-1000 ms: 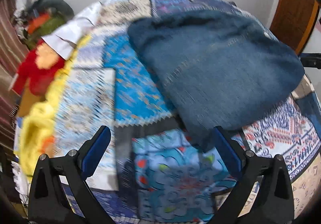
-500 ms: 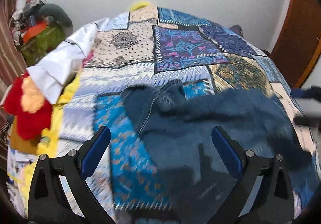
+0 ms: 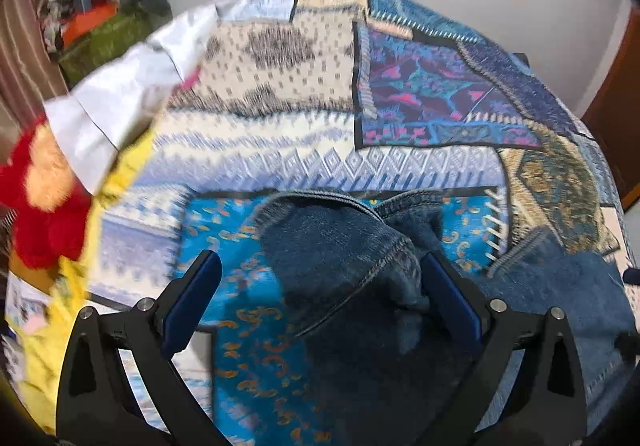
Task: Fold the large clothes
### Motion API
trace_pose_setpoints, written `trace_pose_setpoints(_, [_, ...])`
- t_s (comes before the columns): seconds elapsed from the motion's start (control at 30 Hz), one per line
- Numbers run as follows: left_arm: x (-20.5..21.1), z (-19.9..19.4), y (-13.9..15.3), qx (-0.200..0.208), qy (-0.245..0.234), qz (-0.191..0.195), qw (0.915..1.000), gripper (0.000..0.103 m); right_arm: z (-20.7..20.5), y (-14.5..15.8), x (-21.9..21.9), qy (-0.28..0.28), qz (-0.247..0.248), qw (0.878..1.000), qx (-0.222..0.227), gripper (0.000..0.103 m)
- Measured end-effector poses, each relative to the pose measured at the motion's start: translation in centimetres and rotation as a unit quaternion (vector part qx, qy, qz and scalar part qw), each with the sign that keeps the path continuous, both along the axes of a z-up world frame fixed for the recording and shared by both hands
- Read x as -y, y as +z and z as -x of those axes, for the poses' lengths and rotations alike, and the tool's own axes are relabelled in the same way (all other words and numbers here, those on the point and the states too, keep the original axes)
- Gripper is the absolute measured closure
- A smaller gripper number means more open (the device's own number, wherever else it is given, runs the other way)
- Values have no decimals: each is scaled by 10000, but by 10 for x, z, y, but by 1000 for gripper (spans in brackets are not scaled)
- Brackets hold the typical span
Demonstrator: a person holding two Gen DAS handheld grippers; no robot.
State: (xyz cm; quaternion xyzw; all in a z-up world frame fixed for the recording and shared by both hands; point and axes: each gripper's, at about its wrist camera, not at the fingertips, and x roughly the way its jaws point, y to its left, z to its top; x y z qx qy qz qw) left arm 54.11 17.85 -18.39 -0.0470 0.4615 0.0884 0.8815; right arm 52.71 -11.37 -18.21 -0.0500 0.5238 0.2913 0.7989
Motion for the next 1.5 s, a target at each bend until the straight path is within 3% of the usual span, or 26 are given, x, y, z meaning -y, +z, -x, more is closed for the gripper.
trace_pose_setpoints(0.1, [0, 25, 27, 150, -171, -113, 9997, 1, 10, 21, 8, -134, 22, 9998, 135, 6])
trace_pose_setpoints(0.2, [2, 57, 45, 193, -381, 84, 9991, 1, 21, 41, 10, -143, -53, 9995, 268, 6])
trace_pose_setpoints(0.4, [13, 103, 36, -92, -718, 863, 9936, 1, 42, 47, 3, 13, -503, 9987, -90, 4])
trace_pose_setpoints(0.47, [14, 113, 20, -285, -696, 1418, 9870, 1, 43, 38, -3, 35, -450, 9987, -225, 4])
trace_pose_setpoints(0.53, [14, 119, 2, -472, -681, 2055, 9752, 1, 39, 21, -8, 50, -388, 9979, -513, 4])
trace_pose_setpoints(0.7, [18, 115, -31, -718, -611, 2538, 9627, 1, 23, -19, -14, 59, -444, 9901, -1332, 4])
trace_pose_setpoints(0.83, [14, 97, -51, -761, -477, 3366, 9374, 1, 10, -45, -25, 169, -611, 9818, -1790, 4])
trace_pose_setpoints(1.0, [21, 73, -77, -913, -392, 3639, 9261, 0, -1, -57, -45, 244, -580, 9817, -1799, 2])
trace_pose_setpoints(1.1, [18, 61, -90, -954, -262, 4070, 9080, 0, -4, -63, -52, 343, -613, 9814, -1786, 2])
trace_pose_setpoints(1.17, [19, 58, -94, -912, -263, 4306, 8975, 8, -6, -64, -52, 323, -661, 9815, -1765, 3])
trace_pose_setpoints(1.2, [21, 58, -92, -894, -266, 4273, 8993, 9, -5, -62, -52, 306, -688, 9818, -1746, 5])
trace_pose_setpoints(1.27, [26, 60, -82, -817, -303, 4065, 9095, 19, -2, -57, -50, 249, -760, 9830, -1651, 24])
trace_pose_setpoints(1.37, [33, 67, -60, -695, -396, 3748, 9236, 32, 2, -48, -45, 178, -910, 9816, -1670, 43])
trace_pose_setpoints(1.5, [43, 77, -19, -436, -602, 3252, 9427, 42, 13, -30, -45, 189, -1005, 9823, -1567, 56])
